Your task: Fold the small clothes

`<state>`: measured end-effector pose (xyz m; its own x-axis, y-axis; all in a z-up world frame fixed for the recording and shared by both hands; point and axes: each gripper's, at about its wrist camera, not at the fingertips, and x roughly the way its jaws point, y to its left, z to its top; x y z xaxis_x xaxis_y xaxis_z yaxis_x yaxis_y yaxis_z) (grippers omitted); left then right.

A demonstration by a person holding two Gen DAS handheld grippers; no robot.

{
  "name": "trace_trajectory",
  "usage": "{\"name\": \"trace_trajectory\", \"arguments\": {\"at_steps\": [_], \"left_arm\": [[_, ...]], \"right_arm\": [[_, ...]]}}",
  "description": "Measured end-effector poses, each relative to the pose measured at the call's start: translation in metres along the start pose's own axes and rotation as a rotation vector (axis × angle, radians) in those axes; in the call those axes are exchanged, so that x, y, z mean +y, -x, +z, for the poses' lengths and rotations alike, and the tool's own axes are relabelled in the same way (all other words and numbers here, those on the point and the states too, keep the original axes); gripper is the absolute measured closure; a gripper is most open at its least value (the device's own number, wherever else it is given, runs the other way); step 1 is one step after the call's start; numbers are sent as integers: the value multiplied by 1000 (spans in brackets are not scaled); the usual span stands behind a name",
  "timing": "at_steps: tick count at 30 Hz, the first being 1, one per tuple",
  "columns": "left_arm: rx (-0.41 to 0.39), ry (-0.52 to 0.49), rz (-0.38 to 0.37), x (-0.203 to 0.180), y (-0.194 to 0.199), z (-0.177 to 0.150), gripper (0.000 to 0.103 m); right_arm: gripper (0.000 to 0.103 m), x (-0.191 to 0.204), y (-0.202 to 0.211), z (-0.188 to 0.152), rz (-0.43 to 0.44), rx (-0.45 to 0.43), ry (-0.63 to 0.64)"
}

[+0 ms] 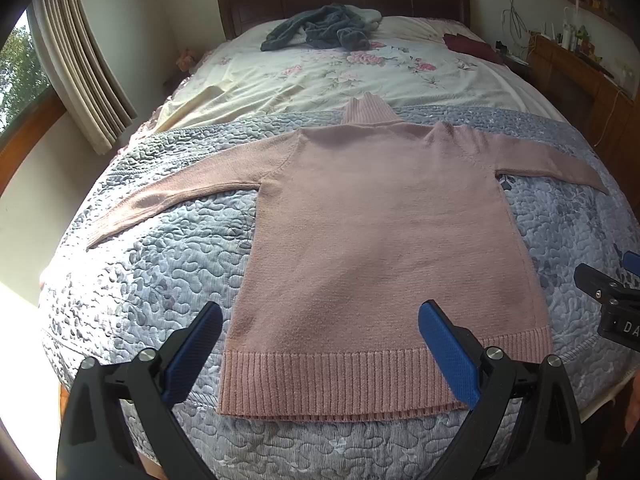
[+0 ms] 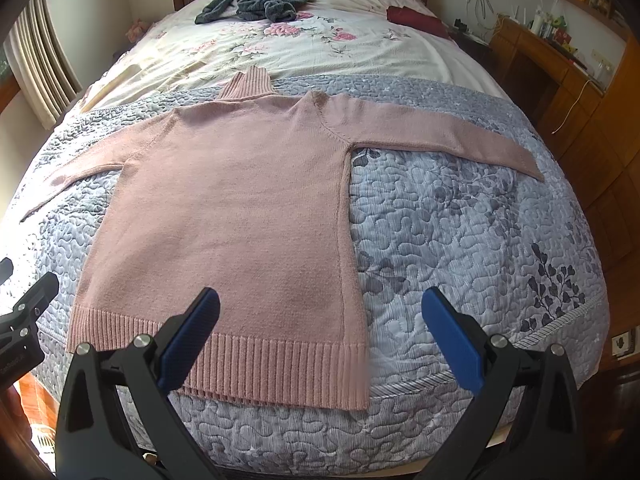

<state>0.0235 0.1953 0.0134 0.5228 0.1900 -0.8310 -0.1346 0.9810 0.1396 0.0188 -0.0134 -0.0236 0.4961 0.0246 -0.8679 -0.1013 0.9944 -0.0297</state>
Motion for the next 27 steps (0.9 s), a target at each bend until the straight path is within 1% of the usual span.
{"name": "trace_trajectory", "arguments": {"at_steps": [27], "left_arm": [[11,-10,14,1,-6,1,4]], "right_arm": [[3,-1,-5,3,2,4,-1]]}}
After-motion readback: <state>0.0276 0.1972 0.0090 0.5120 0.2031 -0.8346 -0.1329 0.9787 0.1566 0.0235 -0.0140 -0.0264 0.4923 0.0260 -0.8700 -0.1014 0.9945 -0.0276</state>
